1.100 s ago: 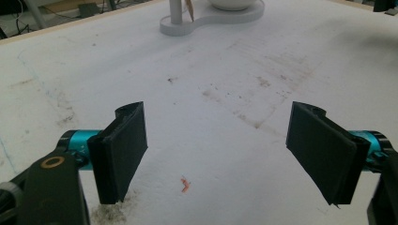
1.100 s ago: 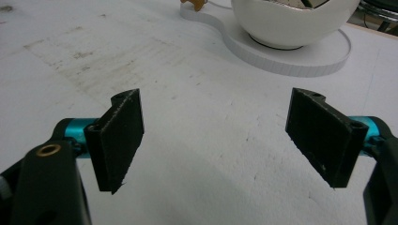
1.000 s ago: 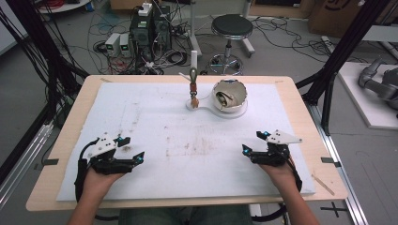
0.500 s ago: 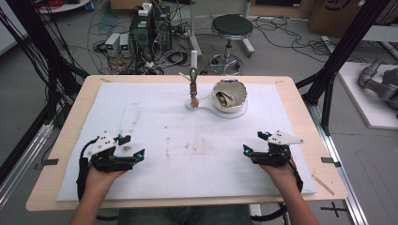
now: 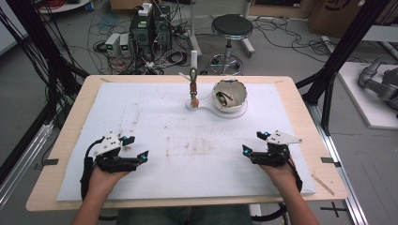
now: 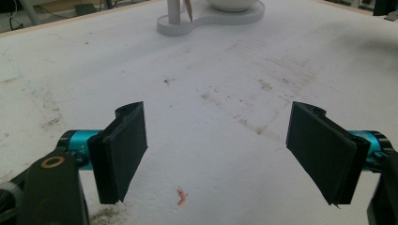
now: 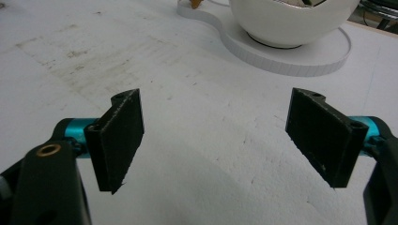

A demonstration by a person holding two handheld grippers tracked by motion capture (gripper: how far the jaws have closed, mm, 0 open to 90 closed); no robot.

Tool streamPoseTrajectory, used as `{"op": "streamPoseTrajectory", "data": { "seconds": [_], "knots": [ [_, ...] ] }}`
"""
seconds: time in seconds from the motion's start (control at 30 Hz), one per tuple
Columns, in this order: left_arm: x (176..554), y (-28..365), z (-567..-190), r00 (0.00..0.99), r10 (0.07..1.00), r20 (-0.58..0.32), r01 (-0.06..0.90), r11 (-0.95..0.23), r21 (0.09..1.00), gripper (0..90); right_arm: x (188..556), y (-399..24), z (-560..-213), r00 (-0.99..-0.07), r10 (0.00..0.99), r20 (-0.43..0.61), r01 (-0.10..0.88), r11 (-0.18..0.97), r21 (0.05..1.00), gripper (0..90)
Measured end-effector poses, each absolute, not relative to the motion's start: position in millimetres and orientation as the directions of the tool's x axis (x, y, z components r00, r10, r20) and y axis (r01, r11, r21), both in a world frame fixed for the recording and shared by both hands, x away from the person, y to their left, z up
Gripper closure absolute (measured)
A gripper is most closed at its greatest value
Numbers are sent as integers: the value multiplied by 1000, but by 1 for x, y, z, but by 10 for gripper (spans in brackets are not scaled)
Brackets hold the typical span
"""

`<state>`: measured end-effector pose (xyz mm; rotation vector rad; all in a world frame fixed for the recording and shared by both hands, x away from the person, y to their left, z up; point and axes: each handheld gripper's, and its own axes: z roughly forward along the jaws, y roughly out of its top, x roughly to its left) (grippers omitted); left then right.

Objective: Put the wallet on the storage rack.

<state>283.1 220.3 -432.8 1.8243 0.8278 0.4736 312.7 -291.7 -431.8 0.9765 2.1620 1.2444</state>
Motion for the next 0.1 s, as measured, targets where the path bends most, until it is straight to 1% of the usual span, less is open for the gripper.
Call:
{"op": "streamPoseTrajectory", "data": {
  "seconds": [0.1],
  "knots": [
    [284, 221, -433, 681, 730, -61, 326, -228, 917, 207, 313, -293, -432, -643, 765, -42, 346, 339, 875, 200]
  ]
}}
